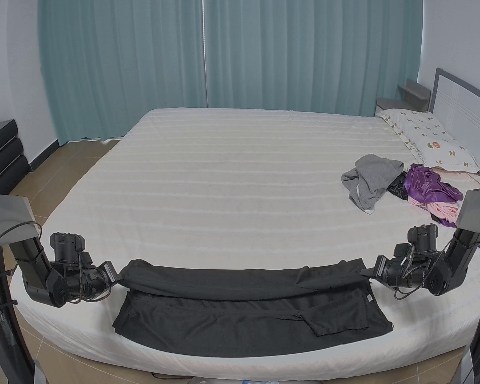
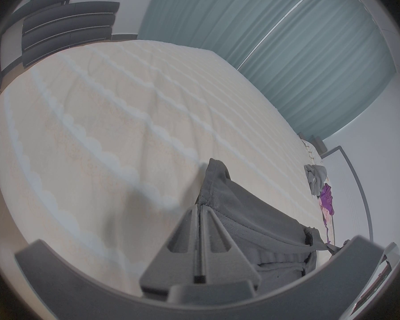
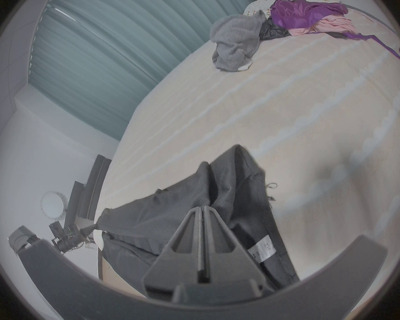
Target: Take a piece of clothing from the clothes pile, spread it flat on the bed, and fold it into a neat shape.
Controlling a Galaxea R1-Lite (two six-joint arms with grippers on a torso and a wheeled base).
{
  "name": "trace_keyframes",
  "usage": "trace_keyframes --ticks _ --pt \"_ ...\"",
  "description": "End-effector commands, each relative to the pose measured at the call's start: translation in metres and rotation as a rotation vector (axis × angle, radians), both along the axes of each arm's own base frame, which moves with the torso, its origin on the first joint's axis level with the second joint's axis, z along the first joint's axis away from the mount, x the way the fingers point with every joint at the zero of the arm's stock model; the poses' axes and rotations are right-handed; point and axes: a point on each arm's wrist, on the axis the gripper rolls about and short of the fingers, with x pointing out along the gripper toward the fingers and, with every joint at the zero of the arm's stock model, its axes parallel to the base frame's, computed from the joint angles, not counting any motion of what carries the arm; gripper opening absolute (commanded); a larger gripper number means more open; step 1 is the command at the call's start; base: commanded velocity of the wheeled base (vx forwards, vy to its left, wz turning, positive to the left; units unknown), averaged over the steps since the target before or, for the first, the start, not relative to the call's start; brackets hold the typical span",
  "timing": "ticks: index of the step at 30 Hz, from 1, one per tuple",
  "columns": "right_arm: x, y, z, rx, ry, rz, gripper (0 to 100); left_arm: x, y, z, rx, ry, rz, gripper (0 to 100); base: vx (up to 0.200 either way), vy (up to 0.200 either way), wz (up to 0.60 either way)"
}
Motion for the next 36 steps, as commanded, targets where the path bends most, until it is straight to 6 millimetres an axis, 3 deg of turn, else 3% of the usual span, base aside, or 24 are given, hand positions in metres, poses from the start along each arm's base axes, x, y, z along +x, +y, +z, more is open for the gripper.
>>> trace_keyframes --ticks 1,5,6,7,8,13,18,24,31,36 --pt "-0.004 0.004 -0.01 -0.02 0.045 0.03 0 -0.007 -0.003 -0.003 -0.003 0.027 -0.009 0 0.0 0.0 0.0" --pt "-0.007 0.005 -0.028 -0.088 0.084 0.083 0 -0.01 -0.004 -0.004 -0.001 0.037 -0.012 0 0.0 0.0 0.0" --pt "-0.007 0.005 -0.03 -0.093 0.086 0.086 0 -0.011 -0.004 -0.004 0.004 0.039 -0.018 100 0.0 0.0 0.0" --pt "-0.006 0.005 -0.03 -0.095 0.083 0.084 0 -0.011 -0.004 -0.004 0.013 0.038 -0.027 100 0.0 0.0 0.0" --pt "-0.006 0.005 -0.03 -0.095 0.081 0.084 100 -0.011 -0.004 -0.004 0.017 0.036 -0.03 100 0.0 0.0 0.0" --pt "0.0 0.004 -0.016 -0.076 0.014 0.06 100 -0.013 -0.004 -0.003 0.027 0.034 -0.037 100 0.0 0.0 0.0" --pt "0.021 -0.004 0.007 -0.022 -0.078 -0.019 100 0.002 -0.001 0.012 0.022 -0.037 -0.018 100 0.0 0.0 0.0" --pt "0.036 0.0 -0.012 -0.018 -0.064 -0.024 100 0.036 -0.004 0.02 -0.015 -0.06 0.014 100 0.0 0.0 0.0" --pt "0.037 0.008 -0.025 -0.013 -0.019 -0.062 100 0.064 -0.018 -0.004 0.011 -0.024 0.0 100 0.0 0.0 0.0" --pt "0.039 -0.002 -0.023 -0.02 -0.02 -0.132 100 0.075 -0.03 -0.023 0.074 -0.008 0.02 100 0.0 0.0 0.0"
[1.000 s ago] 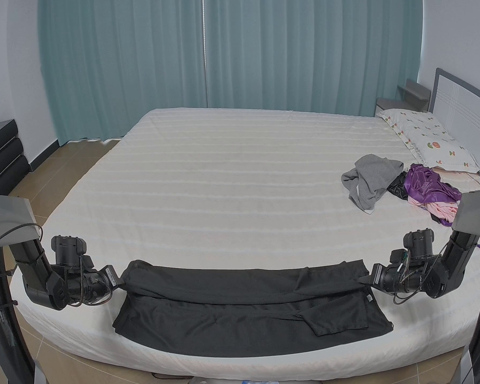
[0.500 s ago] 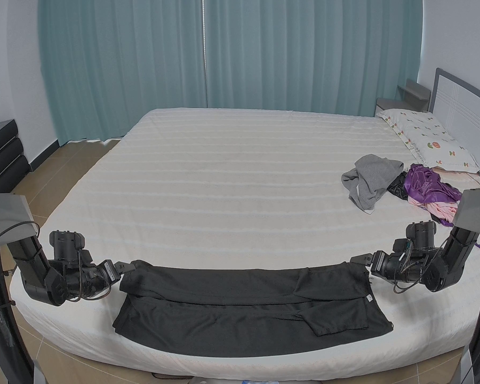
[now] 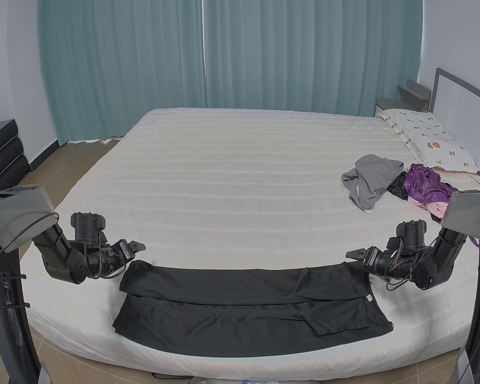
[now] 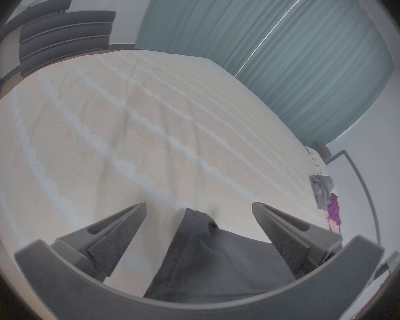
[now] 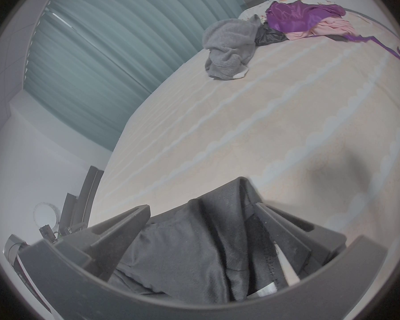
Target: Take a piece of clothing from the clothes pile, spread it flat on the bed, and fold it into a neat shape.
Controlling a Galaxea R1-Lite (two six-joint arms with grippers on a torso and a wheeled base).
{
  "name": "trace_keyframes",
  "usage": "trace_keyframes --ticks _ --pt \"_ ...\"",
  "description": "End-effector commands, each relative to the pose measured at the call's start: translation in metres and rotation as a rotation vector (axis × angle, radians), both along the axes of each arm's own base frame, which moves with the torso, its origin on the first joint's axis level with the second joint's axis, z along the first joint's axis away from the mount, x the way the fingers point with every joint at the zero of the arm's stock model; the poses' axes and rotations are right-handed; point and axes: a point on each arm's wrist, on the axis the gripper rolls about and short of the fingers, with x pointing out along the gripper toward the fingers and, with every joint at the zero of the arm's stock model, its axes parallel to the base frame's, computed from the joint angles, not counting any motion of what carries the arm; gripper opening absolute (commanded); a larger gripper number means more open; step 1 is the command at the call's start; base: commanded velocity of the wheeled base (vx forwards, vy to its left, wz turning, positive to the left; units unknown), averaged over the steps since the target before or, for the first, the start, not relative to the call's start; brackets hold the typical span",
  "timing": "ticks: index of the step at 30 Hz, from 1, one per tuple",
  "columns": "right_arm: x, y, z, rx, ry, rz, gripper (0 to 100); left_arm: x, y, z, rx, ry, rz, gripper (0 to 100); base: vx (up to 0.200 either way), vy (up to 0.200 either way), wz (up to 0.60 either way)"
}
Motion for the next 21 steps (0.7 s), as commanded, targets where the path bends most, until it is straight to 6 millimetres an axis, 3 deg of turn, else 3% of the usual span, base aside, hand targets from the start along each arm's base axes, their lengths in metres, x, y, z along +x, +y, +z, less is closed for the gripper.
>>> trace_keyframes --ticks 1,5,6,12,14,21 --pt "0.001 -0.008 -0.005 -0.002 0.016 -0.045 100 0.011 -0.013 -0.027 0.031 0.04 -0.008 100 0.0 0.0 0.0" --pt "0.002 -0.013 -0.007 -0.004 0.023 -0.059 100 0.018 -0.016 -0.032 0.042 0.034 -0.004 100 0.0 0.0 0.0" --pt "0.002 -0.013 -0.008 -0.004 0.026 -0.059 100 0.018 -0.017 -0.033 0.052 0.036 0.004 0 0.0 0.0 0.0" --pt "0.003 -0.014 -0.014 -0.022 0.039 -0.075 100 0.02 -0.016 -0.032 0.076 0.031 0.055 0 0.0 0.0 0.0" --pt "0.01 -0.011 -0.027 -0.057 0.053 -0.107 100 0.021 -0.015 -0.03 0.042 0.029 0.115 0 0.0 0.0 0.0" --pt "0.011 -0.011 -0.028 -0.074 0.054 -0.132 100 0.021 -0.009 -0.03 0.013 0.015 0.215 0 0.0 0.0 0.0"
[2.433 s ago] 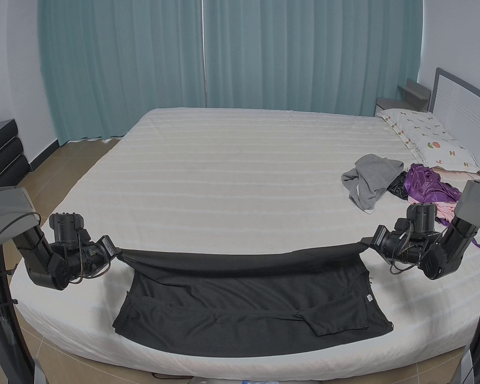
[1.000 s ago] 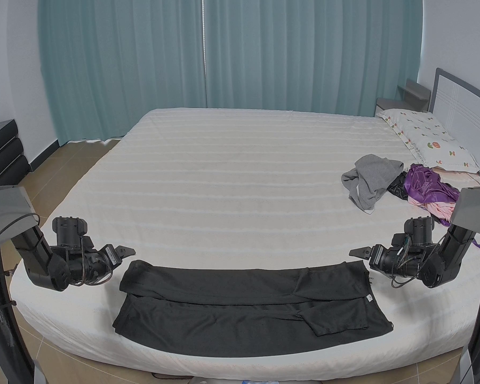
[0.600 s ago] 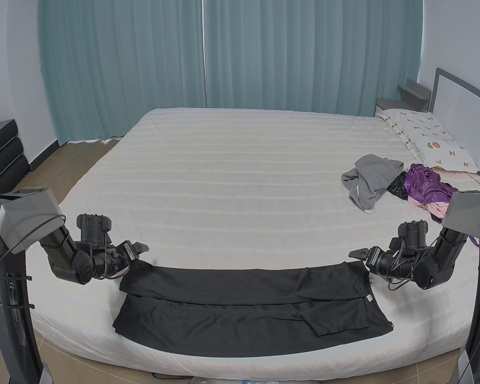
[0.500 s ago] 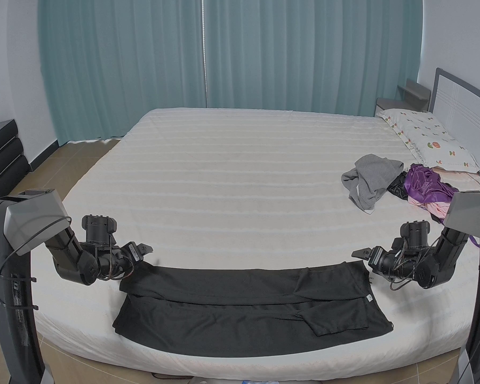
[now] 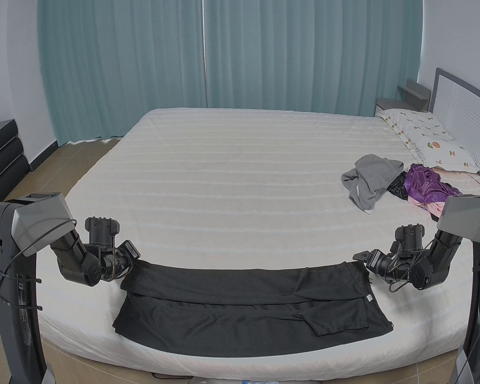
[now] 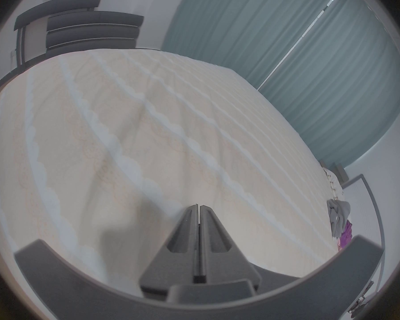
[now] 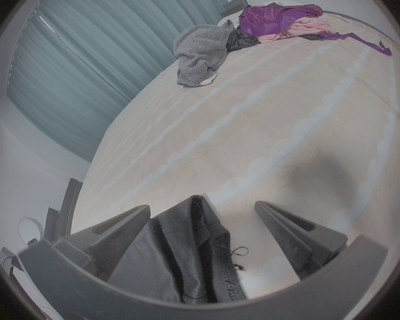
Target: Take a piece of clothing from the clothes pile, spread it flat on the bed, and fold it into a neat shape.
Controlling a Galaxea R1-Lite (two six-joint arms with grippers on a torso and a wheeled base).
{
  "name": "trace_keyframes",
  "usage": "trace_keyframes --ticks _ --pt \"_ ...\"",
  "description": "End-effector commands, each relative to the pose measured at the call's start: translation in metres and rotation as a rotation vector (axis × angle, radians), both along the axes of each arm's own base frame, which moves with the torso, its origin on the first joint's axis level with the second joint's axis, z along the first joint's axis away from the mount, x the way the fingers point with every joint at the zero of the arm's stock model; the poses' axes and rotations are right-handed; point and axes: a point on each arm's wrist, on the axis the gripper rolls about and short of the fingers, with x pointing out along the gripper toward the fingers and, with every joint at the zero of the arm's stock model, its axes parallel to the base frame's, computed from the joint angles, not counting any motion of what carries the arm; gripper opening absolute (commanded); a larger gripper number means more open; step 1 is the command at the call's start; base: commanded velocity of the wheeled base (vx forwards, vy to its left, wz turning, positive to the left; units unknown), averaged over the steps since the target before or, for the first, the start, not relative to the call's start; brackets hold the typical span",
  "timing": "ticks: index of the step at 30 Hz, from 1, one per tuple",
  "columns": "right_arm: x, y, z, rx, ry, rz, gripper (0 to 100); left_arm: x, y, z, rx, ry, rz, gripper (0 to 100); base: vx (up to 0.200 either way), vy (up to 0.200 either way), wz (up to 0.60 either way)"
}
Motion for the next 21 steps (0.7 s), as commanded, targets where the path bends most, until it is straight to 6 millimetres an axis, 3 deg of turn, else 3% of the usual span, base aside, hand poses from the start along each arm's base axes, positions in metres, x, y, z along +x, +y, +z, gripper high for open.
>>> trace_keyframes --ticks 1,19,20,21 --pt "0.001 0.001 -0.007 -0.001 0.014 0.001 100 -0.001 0.003 -0.003 0.004 0.005 0.02 0 0.0 0.0 0.0" --pt "0.013 0.004 -0.007 0.001 0.021 -0.002 100 0.0 0.004 -0.002 0.006 -0.008 0.032 0 0.0 0.0 0.0" --pt "0.013 0.005 -0.008 -0.001 0.026 -0.003 0 0.0 0.004 -0.003 0.007 -0.006 0.033 0 0.0 0.0 0.0" --pt "0.013 0.005 -0.008 -0.005 0.025 -0.003 0 0.0 0.004 -0.003 0.006 -0.005 0.032 0 0.0 0.0 0.0"
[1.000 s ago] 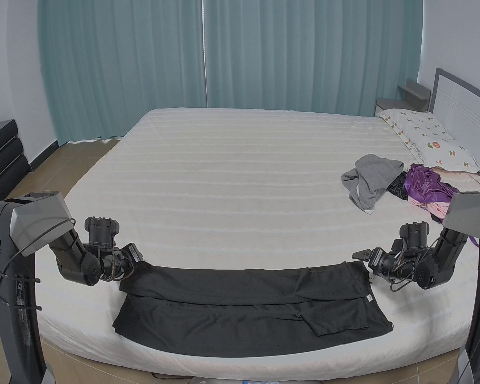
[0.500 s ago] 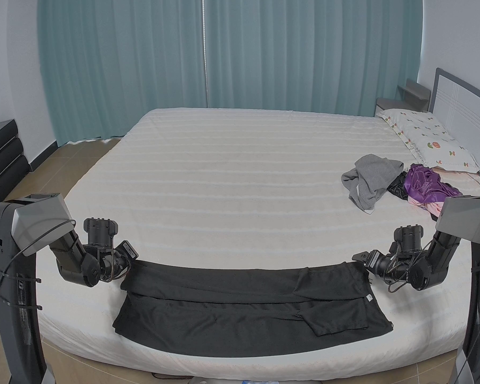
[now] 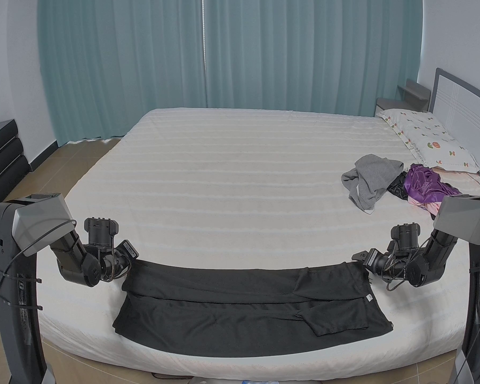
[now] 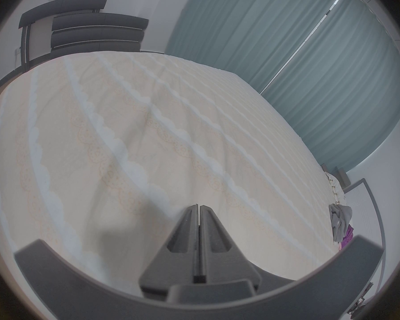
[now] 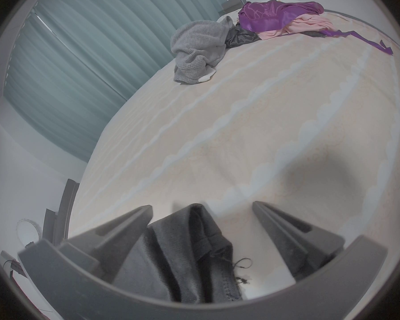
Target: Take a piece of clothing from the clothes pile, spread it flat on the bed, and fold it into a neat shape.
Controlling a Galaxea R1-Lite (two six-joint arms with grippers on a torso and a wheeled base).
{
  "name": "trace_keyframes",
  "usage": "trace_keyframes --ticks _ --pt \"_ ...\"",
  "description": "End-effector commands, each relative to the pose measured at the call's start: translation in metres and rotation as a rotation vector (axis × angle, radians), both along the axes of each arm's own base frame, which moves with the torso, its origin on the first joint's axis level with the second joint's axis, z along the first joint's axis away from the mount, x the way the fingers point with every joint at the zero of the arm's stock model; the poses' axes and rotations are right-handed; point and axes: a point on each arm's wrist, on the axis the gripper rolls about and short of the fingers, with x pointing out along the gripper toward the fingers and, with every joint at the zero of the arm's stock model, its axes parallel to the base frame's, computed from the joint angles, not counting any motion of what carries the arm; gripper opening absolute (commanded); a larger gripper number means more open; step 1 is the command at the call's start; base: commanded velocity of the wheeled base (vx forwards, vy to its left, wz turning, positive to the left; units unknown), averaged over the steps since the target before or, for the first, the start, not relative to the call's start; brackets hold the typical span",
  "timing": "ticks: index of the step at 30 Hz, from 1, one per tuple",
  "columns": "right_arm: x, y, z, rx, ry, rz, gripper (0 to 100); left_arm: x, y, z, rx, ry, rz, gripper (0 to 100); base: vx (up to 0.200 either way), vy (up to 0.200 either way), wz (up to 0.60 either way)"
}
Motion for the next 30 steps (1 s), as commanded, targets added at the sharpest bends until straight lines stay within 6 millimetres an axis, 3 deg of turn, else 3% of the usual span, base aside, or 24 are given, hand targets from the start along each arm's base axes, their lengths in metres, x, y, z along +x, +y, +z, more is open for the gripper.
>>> trace_keyframes --ticks 1,22,23,24,28,30 --pt "0.001 0.002 -0.002 -0.009 0.005 0.005 0 -0.001 0.0 -0.001 0.0 0.005 -0.001 0 0.0 0.0 0.0" --pt "0.003 0.0 0.001 -0.041 -0.023 -0.034 0 -0.003 -0.001 -0.002 0.003 0.011 -0.007 0 0.0 0.0 0.0" --pt "0.003 0.0 0.002 -0.04 -0.023 -0.033 100 -0.003 -0.001 -0.001 0.003 0.011 -0.007 0 0.0 0.0 0.0" --pt "0.002 0.001 0.002 -0.04 -0.021 -0.031 100 -0.003 -0.001 -0.001 0.001 0.011 -0.006 100 0.0 0.0 0.0" --pt "0.0 0.001 0.01 -0.026 -0.034 -0.031 100 -0.003 0.001 0.0 -0.011 0.013 -0.001 100 0.0 0.0 0.0" --pt "-0.008 -0.002 0.026 -0.009 -0.048 -0.039 100 -0.009 0.003 0.002 -0.016 0.02 0.002 100 0.0 0.0 0.0"
